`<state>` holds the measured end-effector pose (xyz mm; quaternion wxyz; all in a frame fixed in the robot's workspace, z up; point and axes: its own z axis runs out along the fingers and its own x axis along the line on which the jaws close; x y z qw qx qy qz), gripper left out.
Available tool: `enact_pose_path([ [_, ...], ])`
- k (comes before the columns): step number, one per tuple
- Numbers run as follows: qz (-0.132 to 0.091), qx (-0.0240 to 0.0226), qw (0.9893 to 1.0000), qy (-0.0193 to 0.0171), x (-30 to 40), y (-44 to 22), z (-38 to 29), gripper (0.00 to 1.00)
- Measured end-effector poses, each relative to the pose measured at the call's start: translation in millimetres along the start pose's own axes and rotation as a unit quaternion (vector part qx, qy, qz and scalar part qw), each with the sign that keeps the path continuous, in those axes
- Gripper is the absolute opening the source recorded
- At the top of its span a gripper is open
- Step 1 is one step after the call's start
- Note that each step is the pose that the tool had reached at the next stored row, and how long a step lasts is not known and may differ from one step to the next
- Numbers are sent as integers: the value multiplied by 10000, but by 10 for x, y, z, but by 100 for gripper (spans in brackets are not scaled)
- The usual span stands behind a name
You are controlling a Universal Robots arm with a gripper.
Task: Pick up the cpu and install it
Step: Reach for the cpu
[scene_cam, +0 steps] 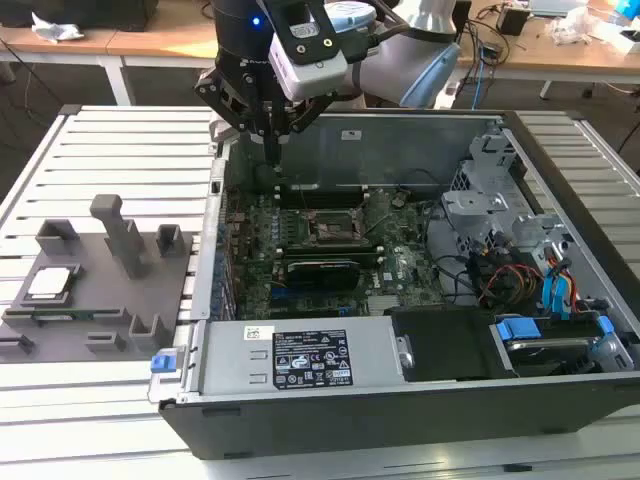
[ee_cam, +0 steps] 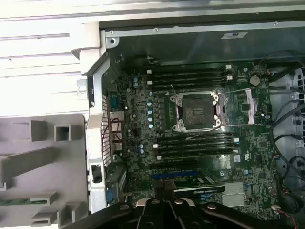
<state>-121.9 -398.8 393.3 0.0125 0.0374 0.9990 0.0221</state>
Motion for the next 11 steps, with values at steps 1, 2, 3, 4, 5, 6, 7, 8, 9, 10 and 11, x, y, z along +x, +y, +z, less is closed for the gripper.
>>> enact_pose_path([
  [1, 0, 0, 10000, 0, 0, 0, 0, 11],
  [2, 0, 0, 10000, 0, 0, 0, 0, 11],
  [3, 0, 0, 10000, 0, 0, 0, 0, 11],
  [4, 0, 0, 10000, 0, 0, 0, 0, 11],
  [5, 0, 0, 10000, 0, 1, 0, 0, 11],
  [6, 1, 1, 10000, 0, 6, 0, -1, 11],
  [7, 1, 0, 10000, 0, 10, 0, -1, 11],
  [8, 0, 0, 10000, 0, 13, -1, -1, 11],
  [9, 0, 0, 10000, 0, 17, -1, -1, 11],
  [10, 0, 0, 10000, 0, 21, -1, -1, 11],
  [11, 0, 0, 10000, 0, 25, -2, -1, 11],
])
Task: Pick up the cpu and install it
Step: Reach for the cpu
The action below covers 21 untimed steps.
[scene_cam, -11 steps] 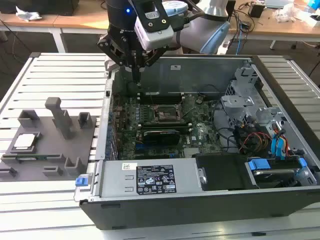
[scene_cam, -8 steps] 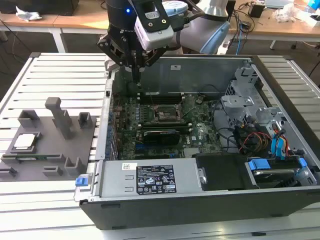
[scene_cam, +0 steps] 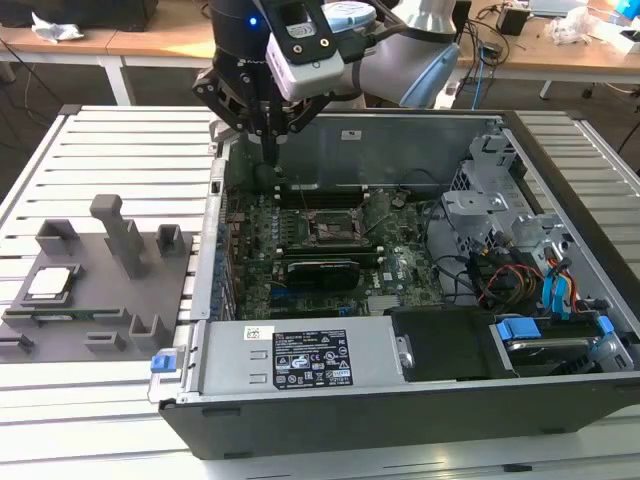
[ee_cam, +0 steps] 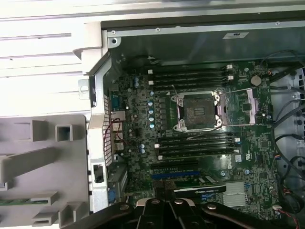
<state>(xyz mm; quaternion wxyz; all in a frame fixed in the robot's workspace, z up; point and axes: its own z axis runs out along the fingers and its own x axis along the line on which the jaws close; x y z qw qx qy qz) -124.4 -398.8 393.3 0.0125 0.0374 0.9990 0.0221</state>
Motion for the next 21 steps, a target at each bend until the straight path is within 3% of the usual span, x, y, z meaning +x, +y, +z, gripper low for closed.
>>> enact_pose_path([
  [21, 0, 0, 10000, 0, 207, -15, -6, 11],
])
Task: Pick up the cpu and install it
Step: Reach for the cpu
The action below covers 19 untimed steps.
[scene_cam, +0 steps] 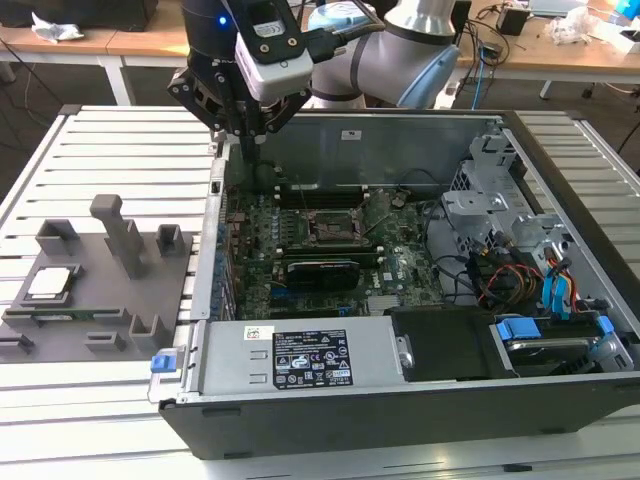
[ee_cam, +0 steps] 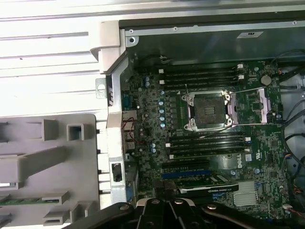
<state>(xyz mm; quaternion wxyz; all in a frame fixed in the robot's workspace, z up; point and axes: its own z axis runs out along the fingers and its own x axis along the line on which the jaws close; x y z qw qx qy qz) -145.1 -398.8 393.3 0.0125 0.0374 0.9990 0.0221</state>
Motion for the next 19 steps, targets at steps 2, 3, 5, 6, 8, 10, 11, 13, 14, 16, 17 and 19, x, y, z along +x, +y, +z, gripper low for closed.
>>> enact_pose_path([
  [2, 0, 0, 10000, 0, 32, -3, -1, 11],
  [3, 0, 0, 10000, 0, 42, -3, -1, 11],
  [5, 0, 0, 10000, 0, 63, -5, -2, 11],
  [6, 0, 0, 10000, 0, 73, -6, -2, 11],
  [8, 0, 0, 10000, 0, 95, -7, -3, 11],
  [10, 0, 0, 10000, 0, 131, -10, -4, 11],
  [11, 0, 0, 10000, 0, 146, -11, -4, 11],
  [13, 0, 0, 10000, 0, 177, -13, -5, 11],
  [14, 0, 0, 10000, 0, 194, -14, -5, 11],
  [16, 0, 0, 10000, 0, 229, -17, -6, 11],
  [17, 0, 0, 10000, 0, 257, -19, -7, 11],
  [19, 0, 0, 10000, 0, 297, -22, -8, 11],
])
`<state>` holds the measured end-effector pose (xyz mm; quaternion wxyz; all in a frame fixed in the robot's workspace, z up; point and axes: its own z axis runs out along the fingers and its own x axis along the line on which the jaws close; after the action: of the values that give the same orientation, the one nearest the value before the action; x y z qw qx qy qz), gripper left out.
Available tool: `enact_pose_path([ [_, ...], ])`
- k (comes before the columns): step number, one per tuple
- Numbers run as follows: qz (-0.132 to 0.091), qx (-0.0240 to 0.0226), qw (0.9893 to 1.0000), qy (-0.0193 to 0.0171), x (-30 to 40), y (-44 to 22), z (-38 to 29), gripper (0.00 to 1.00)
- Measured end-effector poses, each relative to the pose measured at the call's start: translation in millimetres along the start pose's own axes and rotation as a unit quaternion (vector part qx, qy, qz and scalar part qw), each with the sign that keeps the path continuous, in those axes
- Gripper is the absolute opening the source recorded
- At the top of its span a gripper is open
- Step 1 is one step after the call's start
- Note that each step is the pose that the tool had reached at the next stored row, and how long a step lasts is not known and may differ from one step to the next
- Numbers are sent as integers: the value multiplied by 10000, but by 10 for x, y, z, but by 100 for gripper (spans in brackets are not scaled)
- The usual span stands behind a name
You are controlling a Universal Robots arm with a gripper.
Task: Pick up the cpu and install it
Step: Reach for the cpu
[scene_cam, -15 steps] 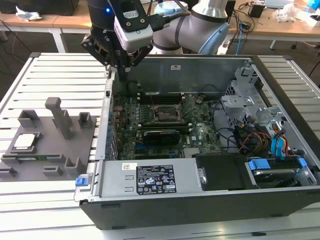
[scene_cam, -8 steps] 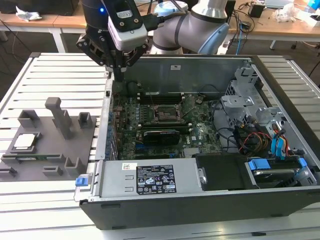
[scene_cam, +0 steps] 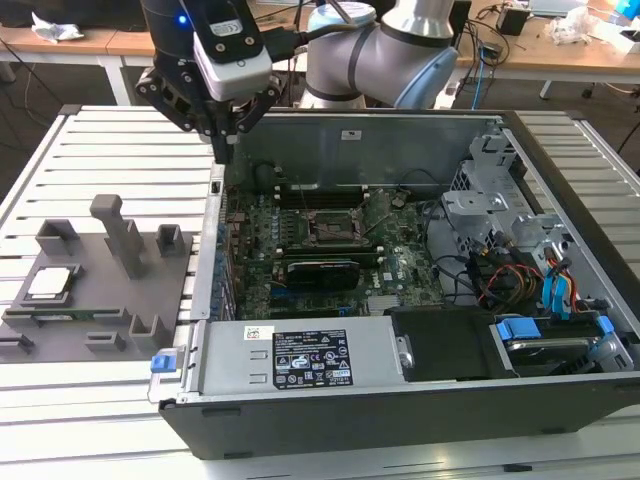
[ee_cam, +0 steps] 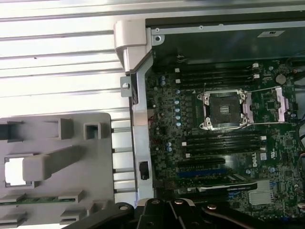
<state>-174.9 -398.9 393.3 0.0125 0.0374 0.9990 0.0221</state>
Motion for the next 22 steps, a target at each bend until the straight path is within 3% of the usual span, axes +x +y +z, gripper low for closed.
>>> enact_pose_path([
  [22, 0, 0, 10000, -1, 368, -27, -10, 11],
])
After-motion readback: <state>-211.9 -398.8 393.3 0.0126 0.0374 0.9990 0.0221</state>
